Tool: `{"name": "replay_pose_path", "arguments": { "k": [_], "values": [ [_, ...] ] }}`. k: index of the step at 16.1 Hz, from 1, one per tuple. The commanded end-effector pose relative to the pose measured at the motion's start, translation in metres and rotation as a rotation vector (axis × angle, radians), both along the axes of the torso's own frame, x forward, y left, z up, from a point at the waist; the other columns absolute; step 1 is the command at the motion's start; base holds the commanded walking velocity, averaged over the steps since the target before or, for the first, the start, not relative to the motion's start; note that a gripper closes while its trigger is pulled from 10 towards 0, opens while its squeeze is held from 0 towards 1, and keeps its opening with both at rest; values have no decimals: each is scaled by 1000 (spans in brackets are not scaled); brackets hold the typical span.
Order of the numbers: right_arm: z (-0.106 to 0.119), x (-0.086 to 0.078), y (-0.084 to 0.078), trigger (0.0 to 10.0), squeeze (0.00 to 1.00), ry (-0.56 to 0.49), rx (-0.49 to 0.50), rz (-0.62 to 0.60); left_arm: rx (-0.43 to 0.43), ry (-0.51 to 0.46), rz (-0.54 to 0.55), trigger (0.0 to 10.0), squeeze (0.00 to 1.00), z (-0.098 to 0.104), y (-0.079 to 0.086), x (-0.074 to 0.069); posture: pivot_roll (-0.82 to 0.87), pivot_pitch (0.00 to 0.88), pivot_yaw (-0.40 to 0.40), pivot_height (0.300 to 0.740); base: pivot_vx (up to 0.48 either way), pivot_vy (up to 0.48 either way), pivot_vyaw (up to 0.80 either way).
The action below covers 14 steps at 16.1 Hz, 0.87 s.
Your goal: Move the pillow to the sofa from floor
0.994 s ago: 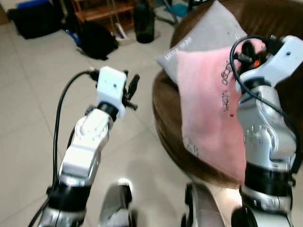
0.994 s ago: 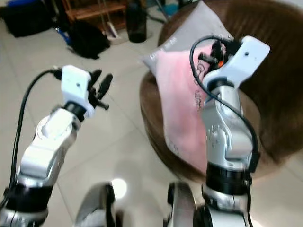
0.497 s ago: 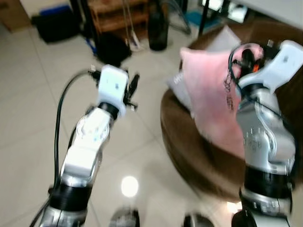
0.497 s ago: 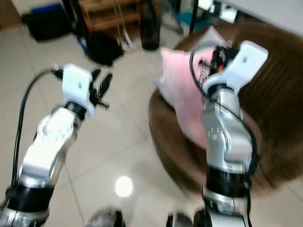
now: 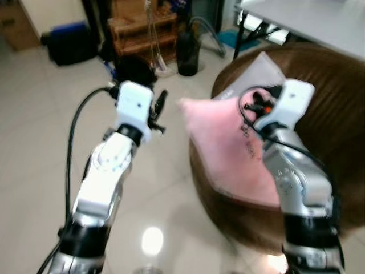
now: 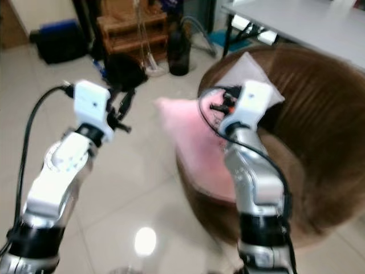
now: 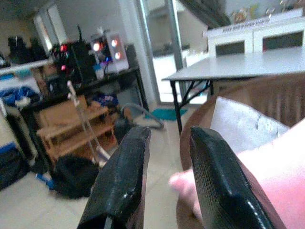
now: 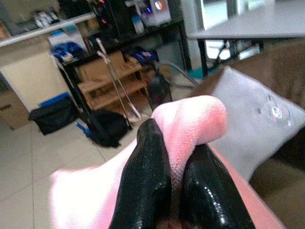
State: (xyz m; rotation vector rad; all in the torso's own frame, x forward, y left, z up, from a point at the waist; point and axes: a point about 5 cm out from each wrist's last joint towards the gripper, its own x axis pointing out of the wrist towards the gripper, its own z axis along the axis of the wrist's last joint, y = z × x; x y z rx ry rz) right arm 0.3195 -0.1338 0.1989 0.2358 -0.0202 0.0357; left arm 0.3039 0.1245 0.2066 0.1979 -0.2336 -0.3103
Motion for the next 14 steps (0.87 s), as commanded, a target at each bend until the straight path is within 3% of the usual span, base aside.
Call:
{"name": "replay_pose_path", "arguments": {
  "k": [1, 14],
  "values": [
    [8, 1, 1, 10000, 0, -37, -15, 11, 7, 10, -11, 10000, 0, -1, -2, 0, -24, 0, 8, 740, 398, 0, -619],
    [-1, 4, 3, 10000, 0, -6, -36, 3, 35, 16, -42, 10000, 0, -6, -6, -4, -18, 0, -7, 740, 379, 0, -549]
  ]
}}
